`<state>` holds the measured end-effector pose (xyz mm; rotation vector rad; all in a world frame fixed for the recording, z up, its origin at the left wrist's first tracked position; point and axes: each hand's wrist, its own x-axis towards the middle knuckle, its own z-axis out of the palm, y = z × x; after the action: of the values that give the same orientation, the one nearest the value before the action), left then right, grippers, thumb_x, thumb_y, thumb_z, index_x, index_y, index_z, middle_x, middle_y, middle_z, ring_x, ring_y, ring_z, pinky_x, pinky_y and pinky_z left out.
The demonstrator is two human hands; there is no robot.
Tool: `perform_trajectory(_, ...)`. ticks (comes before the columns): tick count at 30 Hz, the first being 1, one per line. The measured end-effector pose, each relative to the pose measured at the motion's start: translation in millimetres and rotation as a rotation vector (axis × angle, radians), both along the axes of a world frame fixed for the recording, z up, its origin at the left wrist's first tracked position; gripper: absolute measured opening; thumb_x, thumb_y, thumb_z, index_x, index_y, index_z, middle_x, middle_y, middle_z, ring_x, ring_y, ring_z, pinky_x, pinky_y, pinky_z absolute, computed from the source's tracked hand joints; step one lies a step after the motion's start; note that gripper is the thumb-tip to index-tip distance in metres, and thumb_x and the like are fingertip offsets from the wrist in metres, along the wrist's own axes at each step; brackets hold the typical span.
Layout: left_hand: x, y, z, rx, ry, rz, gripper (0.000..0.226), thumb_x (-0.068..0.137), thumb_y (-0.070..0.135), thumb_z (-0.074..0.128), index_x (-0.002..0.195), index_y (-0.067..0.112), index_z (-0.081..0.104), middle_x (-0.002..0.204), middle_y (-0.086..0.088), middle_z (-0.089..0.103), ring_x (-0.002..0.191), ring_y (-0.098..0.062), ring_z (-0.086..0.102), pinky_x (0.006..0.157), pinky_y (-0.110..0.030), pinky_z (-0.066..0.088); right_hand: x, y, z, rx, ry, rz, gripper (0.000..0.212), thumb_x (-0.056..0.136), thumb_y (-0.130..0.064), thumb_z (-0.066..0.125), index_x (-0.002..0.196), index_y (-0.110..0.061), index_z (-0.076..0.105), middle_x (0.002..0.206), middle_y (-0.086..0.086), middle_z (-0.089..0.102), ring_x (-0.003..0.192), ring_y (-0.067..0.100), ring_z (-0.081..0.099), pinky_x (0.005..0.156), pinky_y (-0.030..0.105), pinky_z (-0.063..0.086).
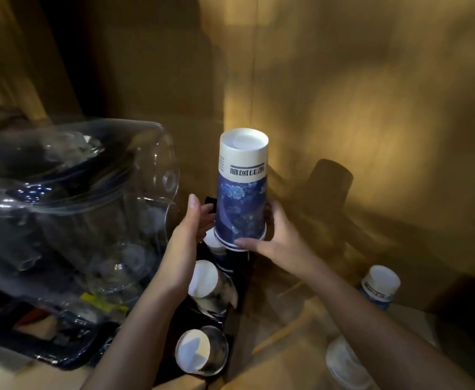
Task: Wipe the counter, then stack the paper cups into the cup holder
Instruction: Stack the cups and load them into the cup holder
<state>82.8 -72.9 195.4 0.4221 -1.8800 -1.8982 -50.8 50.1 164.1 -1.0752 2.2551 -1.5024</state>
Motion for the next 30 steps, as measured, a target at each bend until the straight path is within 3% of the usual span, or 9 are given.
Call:
perform_trajectory(5,-4,-20,-2,0.049,-0.047,0.057,0.063,0.076,0.072,0.028,0.097,0.027,0.067,0.087,0.018,0.076,0.088,0.005,0.067,0.068,-0.007,0.048,-8,-33,-3,0.06,0.097,0.029,0.094,0.05,-0.06,0.077,0.126,-0.041,0.026,0.115,-0.023,0.037,0.1,-0.018,0.032,0.079,0.007,0.028)
perform_trajectory(9,-4,-27,-16,0.023,-0.068,0.11,0.067,0.07,0.08,0.028,0.109,0.037,0.061,0.113,0.013,0.068,0.098,0.004,0.064,0.083,-0.018,0.042,-13,-47,-14,0.114,0.106,0.053,0.095,0.054,-0.056,0.079,0.13,-0.032,0.027,0.134,-0.005,0.045,0.119,0.006,0.041,0.095,0.027,0.034)
perform_trajectory(12,-5,-24,-19,0.009,-0.051,0.156,0.079,0.063,0.087,0.027,0.122,0.04,0.051,0.128,0.003,0.059,0.111,-0.008,0.059,0.093,-0.028,0.043,-17,-50,-18,0.146,0.144,0.052,0.096,0.058,-0.05,0.079,0.134,-0.029,0.025,0.139,0.0,0.043,0.12,0.006,0.036,0.097,0.026,0.03)
perform_trajectory(15,-9,-25,-16,0.043,-0.026,0.2,0.09,0.056,0.087,0.025,0.133,0.043,0.039,0.136,-0.004,0.053,0.114,-0.018,0.057,0.092,-0.033,0.042,-23,-49,-19,0.213,0.229,0.039,0.093,0.06,-0.048,0.079,0.133,-0.029,0.024,0.141,0.004,0.042,0.128,0.02,0.036,0.106,0.038,0.031)
perform_trajectory(18,-11,-25,-12,0.045,-0.03,0.19,0.078,0.059,0.084,0.022,0.125,0.05,0.045,0.121,0.002,0.059,0.099,-0.008,0.062,0.08,-0.025,0.045,-25,-47,-16,0.22,0.348,0.047,0.086,0.062,-0.044,0.079,0.13,-0.024,0.03,0.135,0.006,0.049,0.124,0.027,0.043,0.104,0.051,0.035)
perform_trajectory(20,-13,-25,-11,0.074,-0.066,0.133,0.069,0.063,0.081,0.022,0.114,0.048,0.054,0.111,0.006,0.064,0.089,-0.001,0.065,0.073,-0.019,0.049,-24,-45,-15,0.204,0.352,0.058,0.089,0.061,-0.043,0.08,0.131,-0.023,0.029,0.135,0.006,0.048,0.125,0.028,0.042,0.104,0.052,0.034)
perform_trajectory(24,-18,-21,-15,0.083,-0.173,0.064,0.086,0.061,0.083,0.024,0.12,0.032,0.06,0.123,0.0,0.065,0.115,-0.018,0.058,0.104,-0.04,0.04,-16,-45,-14,0.122,0.261,0.093,0.099,0.057,-0.047,0.08,0.132,-0.046,0.016,0.131,-0.016,0.037,0.128,0.026,0.033,0.102,0.043,0.03)
perform_trajectory(28,-23,-21,-18,0.086,-0.233,0.04,0.056,0.075,0.078,0.028,0.093,0.039,0.065,0.103,0.01,0.069,0.1,-0.008,0.062,0.08,-0.026,0.045,-14,-49,-12,0.131,0.263,0.068,0.078,0.07,-0.04,0.075,0.129,-0.043,0.024,0.126,-0.014,0.046,0.12,0.021,0.039,0.095,0.038,0.036)
perform_trajectory(30,-27,-22,-23,0.042,-0.267,0.034,0.053,0.082,0.072,0.03,0.104,0.037,0.064,0.113,0.01,0.066,0.108,-0.01,0.059,0.083,-0.027,0.042,-17,-50,-11,0.137,0.263,0.072,0.065,0.074,-0.035,0.073,0.128,-0.032,0.037,0.128,-0.005,0.05,0.117,0.019,0.045,0.092,0.033,0.039)
